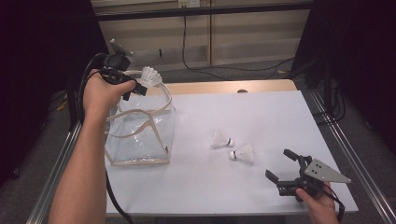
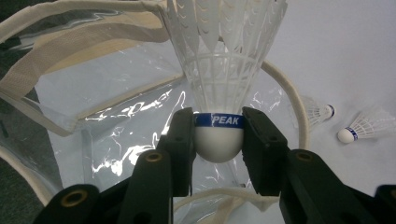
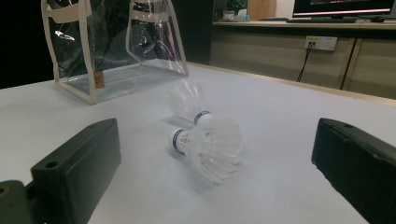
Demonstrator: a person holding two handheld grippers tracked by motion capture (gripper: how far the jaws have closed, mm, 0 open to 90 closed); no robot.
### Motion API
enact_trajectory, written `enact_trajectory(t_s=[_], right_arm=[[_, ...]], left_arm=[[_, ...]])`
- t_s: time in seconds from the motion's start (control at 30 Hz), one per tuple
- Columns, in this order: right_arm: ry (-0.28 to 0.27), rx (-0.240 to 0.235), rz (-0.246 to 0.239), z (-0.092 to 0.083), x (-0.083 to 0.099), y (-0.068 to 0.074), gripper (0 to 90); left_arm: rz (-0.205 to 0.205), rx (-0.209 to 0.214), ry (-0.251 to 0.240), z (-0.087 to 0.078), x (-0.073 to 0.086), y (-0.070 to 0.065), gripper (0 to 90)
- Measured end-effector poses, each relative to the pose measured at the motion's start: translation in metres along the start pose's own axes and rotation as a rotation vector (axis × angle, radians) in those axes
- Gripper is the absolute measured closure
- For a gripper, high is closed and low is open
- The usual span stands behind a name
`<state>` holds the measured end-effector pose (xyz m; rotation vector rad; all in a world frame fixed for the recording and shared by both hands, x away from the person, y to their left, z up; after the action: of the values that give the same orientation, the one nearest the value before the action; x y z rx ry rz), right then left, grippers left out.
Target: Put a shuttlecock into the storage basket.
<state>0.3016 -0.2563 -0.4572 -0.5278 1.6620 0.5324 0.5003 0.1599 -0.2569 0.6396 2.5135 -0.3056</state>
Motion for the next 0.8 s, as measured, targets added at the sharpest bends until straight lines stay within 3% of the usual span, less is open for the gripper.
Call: enact_trajectory(t_s=[0.8], right_arm=[[0.001,-0.002,0.003,0.0,0.0,0.0,0.8]], left_arm=[[-0.038,-0.022,-0.005,-0.001,0.003,0.012,65.6]])
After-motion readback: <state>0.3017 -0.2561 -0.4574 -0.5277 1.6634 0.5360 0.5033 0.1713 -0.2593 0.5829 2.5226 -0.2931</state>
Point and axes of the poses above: each handheld gripper's, and its own axes: z roughly forward along the jaws, x roughly out of its underside, y roughly to its left, the point moved 7 cm from there along z, roughly forward along the jaws, and after that the axes turned 1 degree about -x, right-handed, at the moved point
